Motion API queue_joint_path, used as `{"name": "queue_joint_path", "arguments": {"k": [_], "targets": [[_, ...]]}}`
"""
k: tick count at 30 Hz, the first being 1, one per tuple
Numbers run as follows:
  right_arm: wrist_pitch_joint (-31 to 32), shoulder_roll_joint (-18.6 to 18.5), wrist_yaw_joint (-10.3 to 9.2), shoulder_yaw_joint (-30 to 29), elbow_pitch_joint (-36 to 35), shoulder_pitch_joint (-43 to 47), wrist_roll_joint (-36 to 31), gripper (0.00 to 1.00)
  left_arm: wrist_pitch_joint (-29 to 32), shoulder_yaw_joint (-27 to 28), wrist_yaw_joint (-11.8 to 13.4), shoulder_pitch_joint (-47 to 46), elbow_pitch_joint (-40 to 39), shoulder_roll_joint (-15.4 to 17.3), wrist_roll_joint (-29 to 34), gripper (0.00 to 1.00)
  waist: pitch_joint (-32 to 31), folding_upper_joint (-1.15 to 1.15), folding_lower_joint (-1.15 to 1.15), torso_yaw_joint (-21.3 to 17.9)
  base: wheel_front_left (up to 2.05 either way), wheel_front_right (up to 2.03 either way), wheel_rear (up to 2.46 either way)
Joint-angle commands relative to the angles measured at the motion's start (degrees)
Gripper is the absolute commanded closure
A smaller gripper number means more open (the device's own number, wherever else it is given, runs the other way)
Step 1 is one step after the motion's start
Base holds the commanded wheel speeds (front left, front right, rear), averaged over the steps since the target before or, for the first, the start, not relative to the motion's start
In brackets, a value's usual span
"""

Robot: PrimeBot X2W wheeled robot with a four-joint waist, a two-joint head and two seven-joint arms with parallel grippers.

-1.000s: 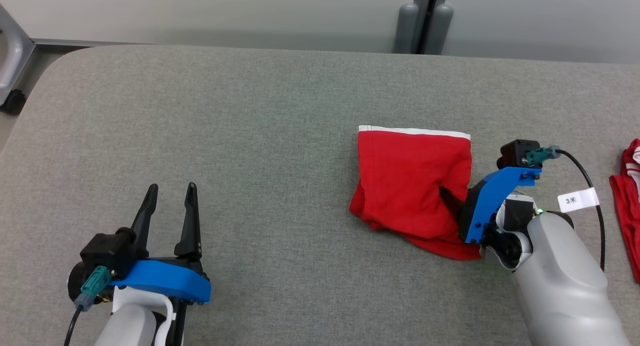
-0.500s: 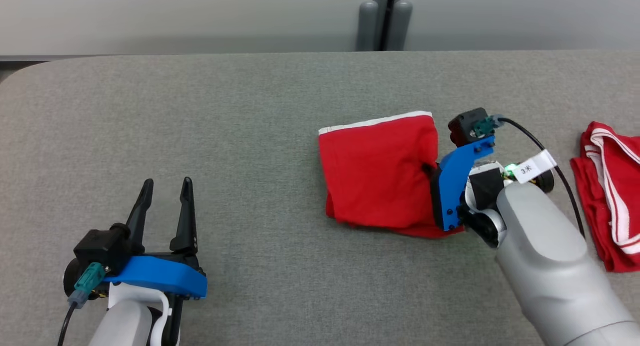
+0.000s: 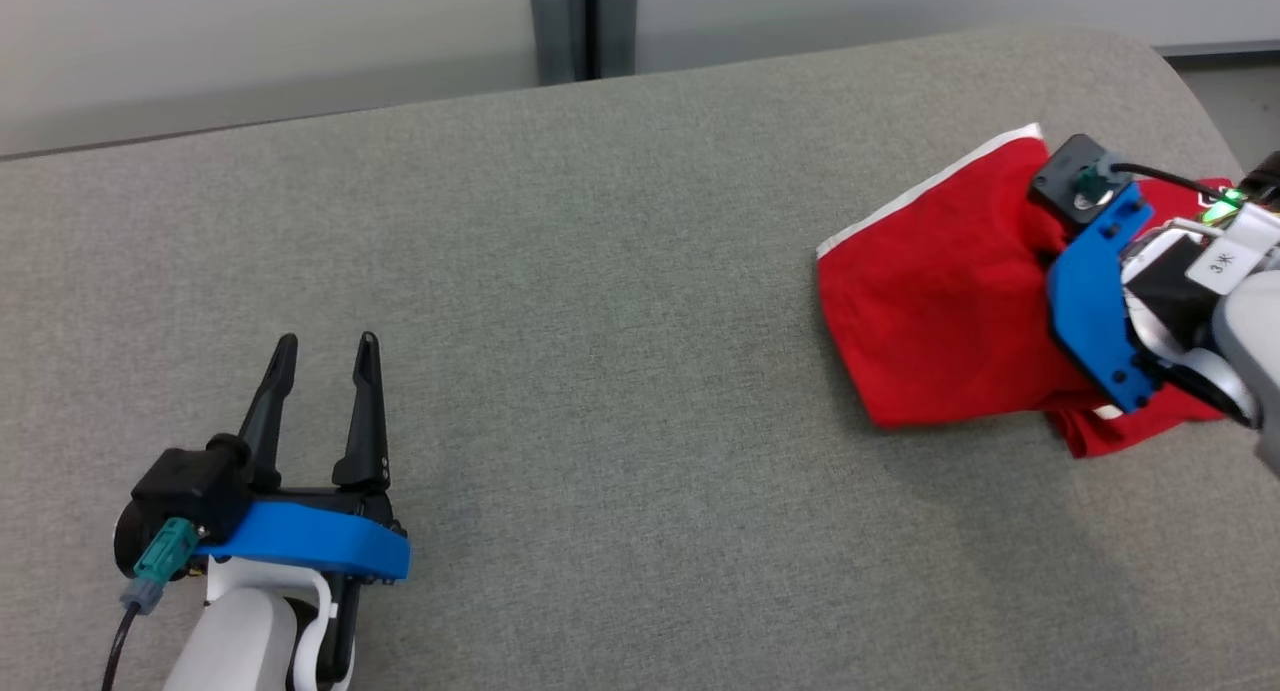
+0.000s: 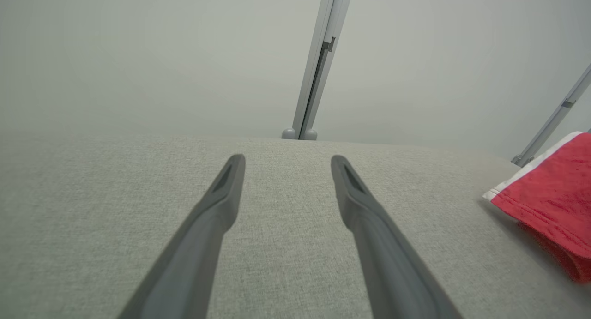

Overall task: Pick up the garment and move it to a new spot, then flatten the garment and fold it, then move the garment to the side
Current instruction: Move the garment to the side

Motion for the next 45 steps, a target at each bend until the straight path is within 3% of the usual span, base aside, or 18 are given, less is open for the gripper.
{"name": "queue_joint_path", "arguments": {"k": [1,4,9,14,20,21,22,29,34,41,45], "targets": [[-0.76,-1.33,0.02,0.93,-0.62,-1.47,-0.27,1.00,-0.23,0.08,-0.25,-1.12,-0.29,0.41,0.21,0.00,0.53,0.00,0.00,-0.30,0.00,0.00,0.00],[-2.68,-6.12,0.01,2.57,0.17,-2.66,-1.21,1.00,-0.21,-0.10,-0.44,-2.34,-0.44,1.00,0.63,0.00,2.44,0.00,0.00,-1.42,0.00,0.00,0.00],[-6.85,-10.01,0.01,-0.44,4.52,-3.36,-2.01,1.00,0.76,-0.41,-0.74,-4.90,-1.68,2.38,1.30,0.00,6.40,0.00,0.00,-2.58,0.00,0.00,0.00],[-11.24,-10.30,0.01,-4.60,11.59,-1.48,-3.49,1.00,2.28,-0.58,-0.79,-7.11,-3.51,3.98,1.85,0.00,10.13,0.00,0.00,-3.20,0.00,0.00,0.00],[-16.66,-6.69,0.01,-10.71,19.94,-0.01,-5.38,1.00,3.91,-0.97,-0.79,-8.52,-5.30,5.26,2.42,0.00,12.75,0.00,0.00,-3.46,0.00,0.00,0.00],[-17.57,-6.07,0.01,-11.50,20.96,0.23,-6.10,0.73,4.18,-1.17,-0.88,-8.65,-5.45,5.41,2.58,0.00,12.82,0.00,0.00,-3.41,0.00,0.00,0.00],[-18.52,-5.48,0.01,-12.31,22.00,0.40,-7.03,0.00,4.23,-1.22,-0.94,-8.74,-5.58,5.62,2.63,0.00,12.84,0.00,0.00,-3.36,0.00,0.00,0.00],[-27.72,-1.60,0.01,-18.66,27.04,1.73,-15.20,0.00,3.67,-1.77,-0.55,-6.98,-4.59,4.95,1.87,0.00,9.54,0.00,0.00,-2.46,0.00,0.00,0.00],[-34.31,2.63,0.01,-24.62,27.69,3.97,-16.62,0.00,2.06,-1.53,-0.19,-4.41,-2.23,3.33,0.69,0.00,3.89,0.00,0.00,-1.12,0.00,0.00,0.00],[-44.84,11.35,0.01,-33.52,21.41,13.53,-14.47,0.00,0.38,-0.70,0.15,0.80,0.83,1.09,-0.77,0.00,-4.65,0.00,0.00,1.51,0.00,0.00,0.00],[-47.83,16.59,0.02,-38.60,15.16,21.95,-15.18,0.00,0.10,-0.13,0.32,4.14,1.78,1.01,-0.99,0.00,-8.09,0.00,0.00,2.77,0.00,0.00,0.00]]}}
